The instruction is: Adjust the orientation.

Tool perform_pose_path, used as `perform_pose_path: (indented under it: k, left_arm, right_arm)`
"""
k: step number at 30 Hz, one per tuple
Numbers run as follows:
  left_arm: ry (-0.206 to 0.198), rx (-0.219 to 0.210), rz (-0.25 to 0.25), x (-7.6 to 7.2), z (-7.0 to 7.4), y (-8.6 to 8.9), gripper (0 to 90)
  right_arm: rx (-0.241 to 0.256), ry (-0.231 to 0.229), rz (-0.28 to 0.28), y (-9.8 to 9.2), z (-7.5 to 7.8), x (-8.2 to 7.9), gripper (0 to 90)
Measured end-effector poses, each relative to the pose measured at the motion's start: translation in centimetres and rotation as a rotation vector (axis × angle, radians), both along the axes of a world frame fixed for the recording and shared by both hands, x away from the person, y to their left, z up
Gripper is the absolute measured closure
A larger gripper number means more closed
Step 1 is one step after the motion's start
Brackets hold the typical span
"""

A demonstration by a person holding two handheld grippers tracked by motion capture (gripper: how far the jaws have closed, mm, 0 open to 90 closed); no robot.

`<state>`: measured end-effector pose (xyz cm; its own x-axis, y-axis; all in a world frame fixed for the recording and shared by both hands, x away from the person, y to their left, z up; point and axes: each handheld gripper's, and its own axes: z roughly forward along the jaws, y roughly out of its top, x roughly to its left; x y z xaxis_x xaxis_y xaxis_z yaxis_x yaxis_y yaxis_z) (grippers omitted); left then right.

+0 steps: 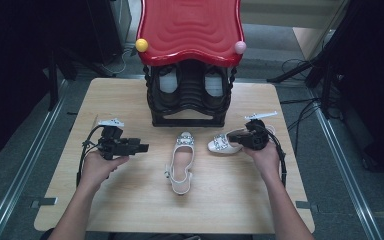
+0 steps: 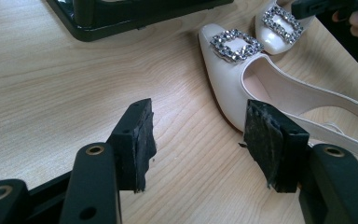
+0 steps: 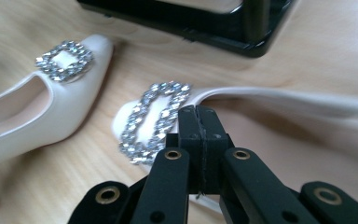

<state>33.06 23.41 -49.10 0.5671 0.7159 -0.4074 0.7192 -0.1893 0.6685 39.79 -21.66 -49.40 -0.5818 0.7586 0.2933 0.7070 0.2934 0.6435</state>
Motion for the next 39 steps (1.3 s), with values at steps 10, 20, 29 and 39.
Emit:
perform_pose_path:
  k: [10, 20, 29, 39]
  left_arm:
    - [0.0, 0.019, -0.008, -0.3, -0.2, -0.4, 43.0]
    - [0.001, 0.018, 0.008, -1.1, -0.3, 0.2, 42.9]
    - [0.001, 0.021, 0.024, -1.7, -0.5, 0.6, 42.8]
    - [-0.004, 0.014, 0.026, -1.6, -0.4, 0.5, 42.8]
  right_arm:
    - [0.01, -0.108, -0.086, -3.6, 2.9, -0.1, 90.0]
    - [0.006, -0.14, -0.165, -6.9, 3.9, 0.7, 90.0]
    - [-0.066, -0.063, -0.154, -7.3, 1.9, 2.1, 90.0]
    - [-0.053, -0.042, -0.118, -6.7, 1.1, 1.6, 90.0]
